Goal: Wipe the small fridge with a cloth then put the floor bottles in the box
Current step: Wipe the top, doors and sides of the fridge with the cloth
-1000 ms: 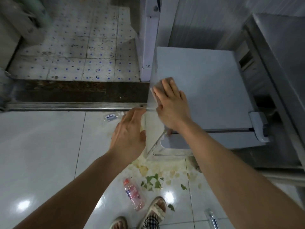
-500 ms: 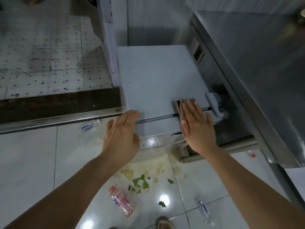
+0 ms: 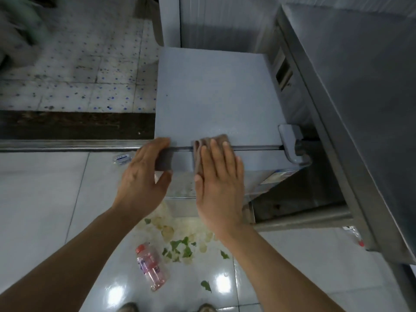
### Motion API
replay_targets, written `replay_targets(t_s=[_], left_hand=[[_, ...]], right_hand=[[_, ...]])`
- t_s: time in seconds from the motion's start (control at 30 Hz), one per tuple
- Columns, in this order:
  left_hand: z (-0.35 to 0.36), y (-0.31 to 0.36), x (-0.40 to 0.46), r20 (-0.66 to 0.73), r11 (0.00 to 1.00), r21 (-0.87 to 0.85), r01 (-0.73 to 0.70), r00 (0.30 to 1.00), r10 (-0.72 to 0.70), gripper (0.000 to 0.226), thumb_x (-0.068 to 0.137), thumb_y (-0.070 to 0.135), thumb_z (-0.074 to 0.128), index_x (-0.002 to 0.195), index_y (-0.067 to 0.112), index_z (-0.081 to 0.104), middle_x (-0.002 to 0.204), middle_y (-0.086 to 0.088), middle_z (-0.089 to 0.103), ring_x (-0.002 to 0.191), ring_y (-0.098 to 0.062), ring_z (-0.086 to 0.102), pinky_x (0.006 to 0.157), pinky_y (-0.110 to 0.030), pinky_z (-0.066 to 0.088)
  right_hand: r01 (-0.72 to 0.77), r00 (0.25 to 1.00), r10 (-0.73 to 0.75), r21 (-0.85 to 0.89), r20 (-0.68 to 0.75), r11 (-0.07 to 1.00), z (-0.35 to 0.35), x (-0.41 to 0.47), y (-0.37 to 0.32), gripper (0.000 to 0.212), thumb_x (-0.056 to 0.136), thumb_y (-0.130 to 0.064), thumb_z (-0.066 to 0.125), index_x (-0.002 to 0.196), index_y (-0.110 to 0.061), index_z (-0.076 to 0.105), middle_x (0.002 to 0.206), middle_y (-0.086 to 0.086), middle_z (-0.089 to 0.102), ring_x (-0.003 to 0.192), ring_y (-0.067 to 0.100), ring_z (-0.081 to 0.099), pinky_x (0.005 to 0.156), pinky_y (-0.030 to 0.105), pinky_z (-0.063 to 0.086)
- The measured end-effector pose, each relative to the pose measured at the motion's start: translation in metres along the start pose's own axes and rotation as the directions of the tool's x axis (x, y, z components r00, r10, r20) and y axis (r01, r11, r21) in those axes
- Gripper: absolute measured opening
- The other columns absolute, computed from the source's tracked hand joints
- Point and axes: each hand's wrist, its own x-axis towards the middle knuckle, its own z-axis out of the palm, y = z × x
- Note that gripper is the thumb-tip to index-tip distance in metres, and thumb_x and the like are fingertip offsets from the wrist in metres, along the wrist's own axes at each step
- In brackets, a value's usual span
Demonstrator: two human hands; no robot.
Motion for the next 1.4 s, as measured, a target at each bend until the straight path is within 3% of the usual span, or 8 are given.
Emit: replay_targets(t_s=[0.17, 0.4, 0.5, 0.8, 0.9, 0.97, 1.13, 1.4], left_hand=[[-0.001, 0.002, -0.014, -0.103, 0.997, 0.074, 0.033, 0.994, -0.025, 0.055, 0.073, 0.0, 0.071, 0.124, 0.005, 0.052, 0.124, -0.013, 0.054, 0.115, -0.031, 0.049, 0.095, -0.041, 0.043], [0.003, -0.015, -0.031, -0.135, 1.0, 0.019, -0.012, 0.991, 0.014, 0.055, 0.072, 0.001, 0.073, 0.122, 0.01, 0.05, 0.119, -0.007, 0.056, 0.109, -0.019, 0.05, 0.089, -0.034, 0.045], [-0.001, -0.023, -0.038, -0.131, 0.998, -0.06, 0.012, 0.991, -0.019, 0.065, 0.076, 0.005, 0.071, 0.132, 0.018, 0.041, 0.124, -0.003, 0.056, 0.11, -0.015, 0.051, 0.089, -0.029, 0.041], [-0.009, -0.048, -0.052, -0.214, 0.992, -0.076, -0.099, 0.973, 0.081, 0.072, 0.073, -0.006, 0.068, 0.136, 0.012, 0.04, 0.131, -0.001, 0.049, 0.121, -0.014, 0.048, 0.1, -0.02, 0.035], [0.002, -0.049, -0.051, -0.285, 0.987, -0.062, -0.15, 0.95, 0.127, 0.069, 0.074, -0.003, 0.065, 0.136, 0.013, 0.039, 0.124, 0.012, 0.042, 0.118, -0.006, 0.043, 0.099, -0.009, 0.029], [0.013, -0.047, -0.049, -0.349, 0.981, 0.008, -0.196, 0.918, 0.186, 0.064, 0.074, 0.006, 0.06, 0.135, 0.012, 0.04, 0.125, 0.008, 0.044, 0.12, -0.014, 0.042, 0.103, -0.024, 0.029], [0.053, -0.026, -0.036, -0.358, 0.892, 0.303, -0.335, 0.827, 0.433, 0.062, 0.067, 0.016, 0.06, 0.128, 0.011, 0.051, 0.133, -0.003, 0.052, 0.127, -0.026, 0.038, 0.105, -0.05, 0.024], [0.11, -0.021, -0.017, -0.465, 0.817, 0.442, -0.371, 0.684, 0.562, 0.049, 0.08, 0.025, 0.054, 0.128, 0.014, 0.052, 0.129, -0.005, 0.054, 0.12, -0.025, 0.04, 0.11, -0.051, 0.019]], right_hand=[[0.251, 0.965, -0.237, -0.134, 0.111, 0.959, -0.012, 0.004, 0.037, 0.059, 0.092, -0.03, 0.036, 0.149, -0.015, 0.029, 0.157, 0.005, 0.023, 0.147, 0.024, 0.013, 0.119, 0.049, 0.011], [-0.084, 0.996, 0.085, -0.266, -0.009, 0.96, -0.029, -0.003, 0.119, 0.07, 0.087, -0.021, 0.059, 0.148, -0.008, 0.028, 0.156, 0.014, 0.022, 0.145, 0.032, 0.016, 0.117, 0.054, 0.011], [-0.163, 0.981, 0.145, -0.142, -0.13, 0.976, -0.014, -0.004, 0.083, 0.066, 0.087, -0.017, 0.058, 0.146, -0.003, 0.032, 0.155, 0.017, 0.025, 0.145, 0.034, 0.016, 0.117, 0.053, 0.016], [0.172, 0.929, -0.184, -0.067, -0.322, 0.983, 0.051, 0.012, -0.081, 0.055, 0.084, -0.017, 0.056, 0.138, -0.013, 0.048, 0.144, 0.005, 0.047, 0.137, 0.03, 0.038, 0.112, 0.042, 0.026], [0.311, 0.864, -0.35, -0.165, -0.361, 0.936, 0.055, 0.014, -0.049, 0.053, 0.087, -0.017, 0.045, 0.14, -0.014, 0.047, 0.144, 0.005, 0.047, 0.136, 0.028, 0.039, 0.113, 0.038, 0.02], [0.311, 0.845, -0.389, -0.255, -0.366, 0.915, 0.055, 0.011, -0.014, 0.062, 0.083, -0.015, 0.058, 0.143, -0.015, 0.041, 0.146, 0.006, 0.044, 0.137, 0.028, 0.036, 0.114, 0.04, 0.014], [0.125, 0.839, -0.246, -0.268, -0.485, 0.955, 0.051, 0.001, 0.075, 0.056, 0.091, -0.028, 0.048, 0.143, -0.014, 0.033, 0.148, 0.01, 0.036, 0.14, 0.028, 0.026, 0.117, 0.047, 0.012], [-0.072, 0.721, -0.057, -0.158, -0.69, 0.985, 0.055, -0.01, 0.163, 0.067, 0.094, -0.015, 0.045, 0.152, -0.015, 0.012, 0.161, 0.004, 0.004, 0.147, 0.022, 0.0, 0.119, 0.039, 0.004]])
